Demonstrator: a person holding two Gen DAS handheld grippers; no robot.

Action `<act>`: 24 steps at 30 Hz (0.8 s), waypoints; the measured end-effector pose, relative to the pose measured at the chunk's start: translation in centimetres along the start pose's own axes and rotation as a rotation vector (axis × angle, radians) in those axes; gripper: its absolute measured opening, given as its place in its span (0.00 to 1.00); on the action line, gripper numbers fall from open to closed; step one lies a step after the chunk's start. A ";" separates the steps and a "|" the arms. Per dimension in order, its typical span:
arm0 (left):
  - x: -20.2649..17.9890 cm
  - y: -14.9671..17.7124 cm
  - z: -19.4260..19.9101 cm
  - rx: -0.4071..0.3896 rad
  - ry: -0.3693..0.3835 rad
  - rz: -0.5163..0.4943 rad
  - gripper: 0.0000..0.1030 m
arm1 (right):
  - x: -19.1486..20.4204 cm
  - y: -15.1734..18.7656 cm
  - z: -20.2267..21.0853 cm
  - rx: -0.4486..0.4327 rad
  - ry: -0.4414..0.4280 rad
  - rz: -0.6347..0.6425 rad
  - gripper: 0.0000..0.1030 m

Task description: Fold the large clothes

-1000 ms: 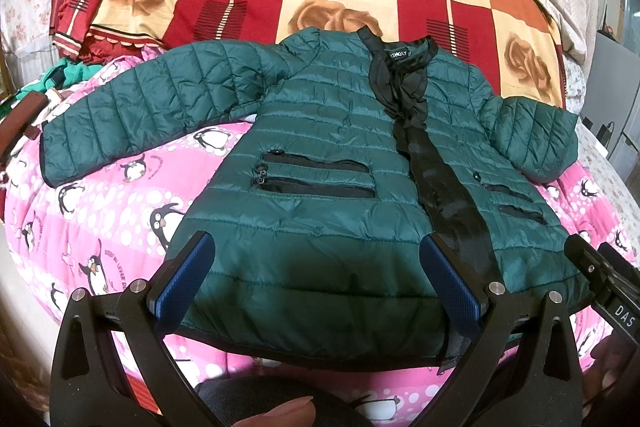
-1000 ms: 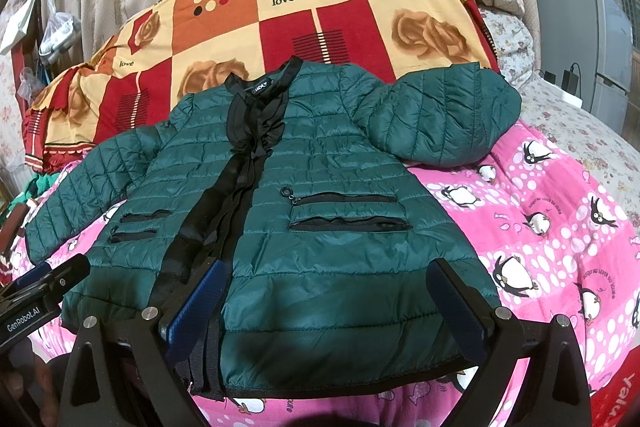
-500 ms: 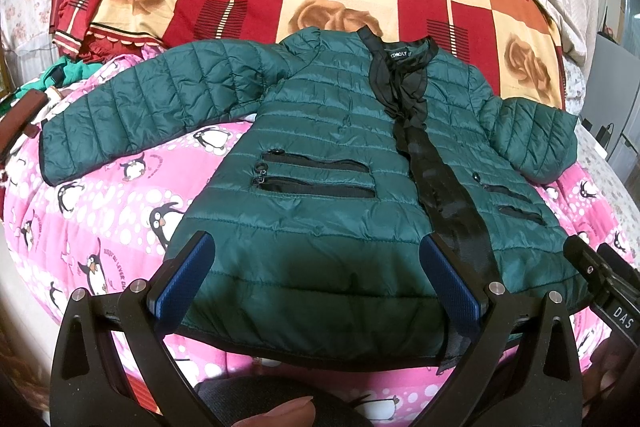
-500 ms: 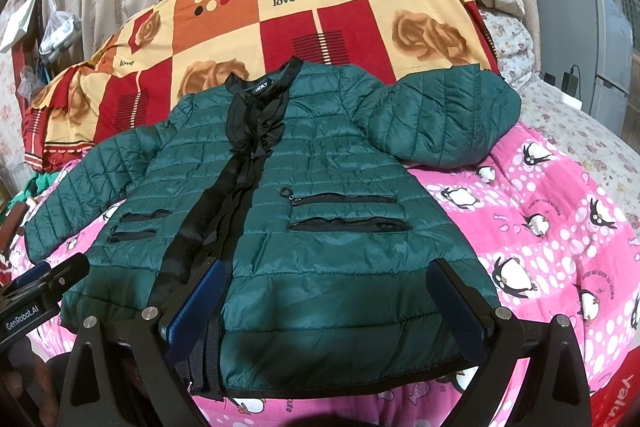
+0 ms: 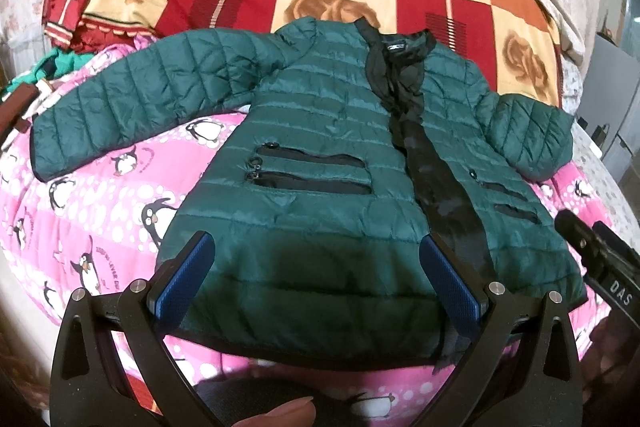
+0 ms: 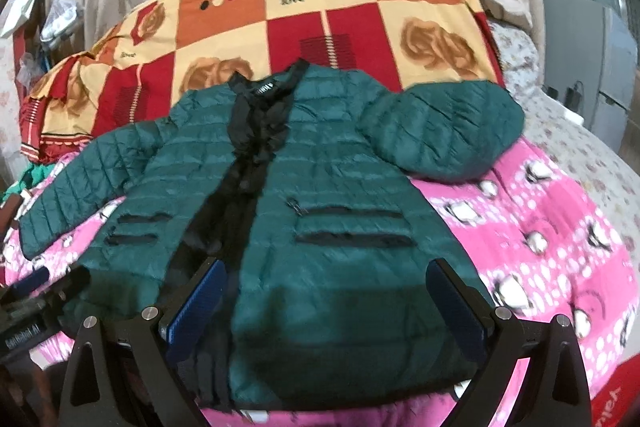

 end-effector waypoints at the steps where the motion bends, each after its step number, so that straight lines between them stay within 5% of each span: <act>1: -0.2 -0.4 -0.3 0.005 -0.003 0.003 1.00 | 0.3 -0.5 -0.6 -0.007 -0.004 -0.005 0.96; 11: 0.4 -7.5 -7.3 -0.011 -0.117 -0.040 1.00 | 0.8 -1.5 -4.3 -0.039 0.009 -0.088 0.96; 18: 0.2 -4.7 -15.4 0.223 -0.053 -0.092 1.00 | 1.6 -1.2 -3.8 -0.071 -0.010 -0.060 0.96; 24: -0.2 -3.9 -15.0 0.213 -0.079 -0.126 1.00 | 0.6 -1.0 -4.4 -0.057 -0.030 -0.116 0.96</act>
Point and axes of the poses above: each gripper's, at about its wrist camera, not at the fingertips, and z roughly against the way its jaws point, x to its left, y to its underside, the point moved 1 cm from there along -z, roughly the way its jaws point, and after that the axes turned 6 degrees about -x, right-handed, at the moved point
